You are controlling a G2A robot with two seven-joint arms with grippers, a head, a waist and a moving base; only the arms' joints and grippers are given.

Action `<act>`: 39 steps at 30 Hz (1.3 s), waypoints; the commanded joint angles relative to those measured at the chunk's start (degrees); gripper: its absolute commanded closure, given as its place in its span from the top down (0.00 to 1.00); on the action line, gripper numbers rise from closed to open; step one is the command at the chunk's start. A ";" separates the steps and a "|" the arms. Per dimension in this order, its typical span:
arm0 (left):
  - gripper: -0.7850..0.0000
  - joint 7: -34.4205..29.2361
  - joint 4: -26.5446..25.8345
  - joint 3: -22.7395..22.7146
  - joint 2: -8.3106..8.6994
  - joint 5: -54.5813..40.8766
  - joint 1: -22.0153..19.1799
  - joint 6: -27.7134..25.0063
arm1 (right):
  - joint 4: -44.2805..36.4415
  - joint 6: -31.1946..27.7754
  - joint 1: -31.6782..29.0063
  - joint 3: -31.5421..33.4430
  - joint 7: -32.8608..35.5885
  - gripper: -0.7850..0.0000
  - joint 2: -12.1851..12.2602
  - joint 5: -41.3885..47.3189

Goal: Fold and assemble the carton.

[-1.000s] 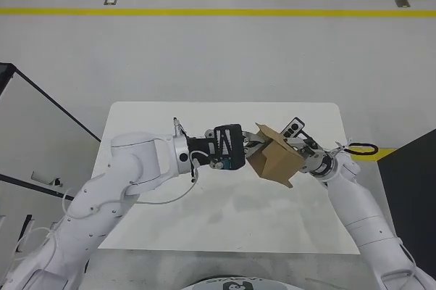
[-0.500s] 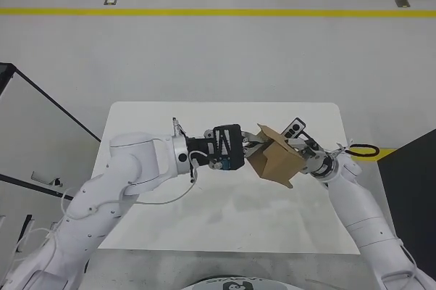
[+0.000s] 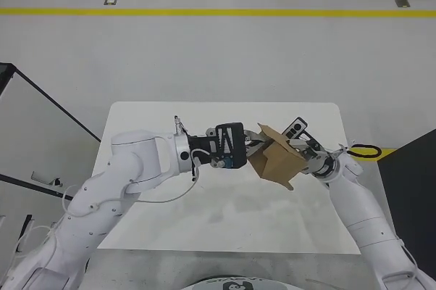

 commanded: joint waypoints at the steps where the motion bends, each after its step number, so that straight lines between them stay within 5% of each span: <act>1: 0.00 -0.05 -0.14 -0.17 0.03 -0.04 0.20 -0.06 | 0.07 -0.11 0.02 0.04 -0.06 0.00 -0.01 0.06; 39: 0.00 2.41 -4.23 0.48 0.18 13.02 0.52 -1.68 | -0.03 1.39 -0.81 -0.11 -2.77 0.00 -0.07 0.31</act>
